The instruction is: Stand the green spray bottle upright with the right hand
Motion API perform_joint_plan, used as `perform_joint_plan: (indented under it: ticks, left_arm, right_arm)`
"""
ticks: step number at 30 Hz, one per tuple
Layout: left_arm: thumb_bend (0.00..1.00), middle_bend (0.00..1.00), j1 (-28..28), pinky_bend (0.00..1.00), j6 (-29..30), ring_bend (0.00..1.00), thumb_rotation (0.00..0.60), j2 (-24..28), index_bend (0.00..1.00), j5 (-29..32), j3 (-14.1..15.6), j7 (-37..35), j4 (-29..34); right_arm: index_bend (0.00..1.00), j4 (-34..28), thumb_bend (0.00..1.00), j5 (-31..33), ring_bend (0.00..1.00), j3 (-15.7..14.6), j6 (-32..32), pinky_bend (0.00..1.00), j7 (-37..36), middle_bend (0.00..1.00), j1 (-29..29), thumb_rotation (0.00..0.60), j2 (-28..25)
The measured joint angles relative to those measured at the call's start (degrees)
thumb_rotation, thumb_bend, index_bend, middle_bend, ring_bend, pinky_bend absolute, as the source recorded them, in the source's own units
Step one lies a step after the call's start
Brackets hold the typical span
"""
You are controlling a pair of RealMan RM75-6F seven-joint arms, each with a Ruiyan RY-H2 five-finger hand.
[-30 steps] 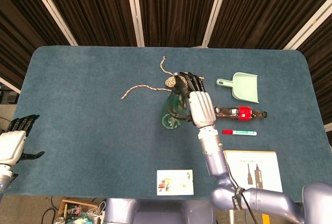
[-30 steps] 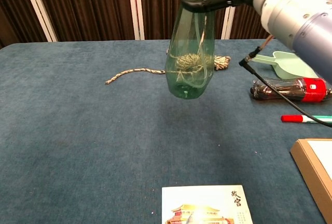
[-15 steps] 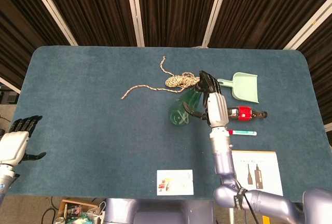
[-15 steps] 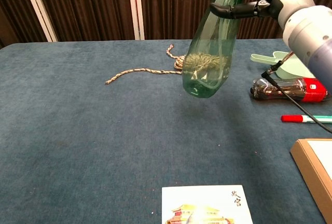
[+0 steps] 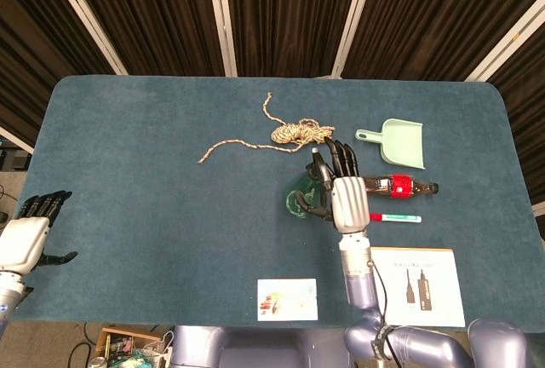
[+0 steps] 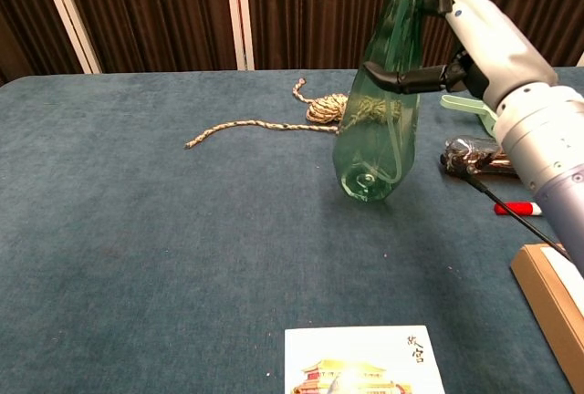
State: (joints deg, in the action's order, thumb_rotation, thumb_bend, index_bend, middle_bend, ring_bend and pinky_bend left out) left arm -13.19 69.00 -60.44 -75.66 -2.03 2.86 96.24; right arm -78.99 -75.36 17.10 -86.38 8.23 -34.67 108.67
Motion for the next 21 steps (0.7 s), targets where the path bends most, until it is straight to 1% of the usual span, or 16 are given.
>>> perform_joint_plan:
  ticks: [10,17,20,21]
  left_arm:
    - [0.03,0.05,0.1,0.00,0.4,0.05,0.600,0.0,0.06,-0.8,0.3,0.1,0.1]
    - [0.03,0.05,0.2,0.00,0.6,0.05,0.600,-0.1,0.06,-1.0,0.4,0.3,0.2]
    - [0.03,0.05,0.2,0.00,0.6,0.05,0.600,-0.1,0.06,-1.0,0.5,0.4,0.2]
    - [0.03,0.05,0.2,0.00,0.6,0.05,0.600,-0.1,0.06,-1.0,0.5,0.4,0.3]
  right_arm:
    - [0.90,1.8,0.56,-0.8,0.00,-0.3,0.6,0.02,-0.1,0.07,1.1,0.600,0.8]
    - [0.89,1.4,0.56,0.6,0.00,-0.8,2.6,0.02,1.3,0.06,2.0,0.600,1.0]
    - [0.86,1.3,0.55,0.7,0.00,-0.8,2.9,0.01,1.7,0.06,2.2,0.600,1.0]
    - [0.83,1.2,0.53,0.7,0.00,-0.8,3.0,0.01,1.8,0.06,2.2,0.600,1.0]
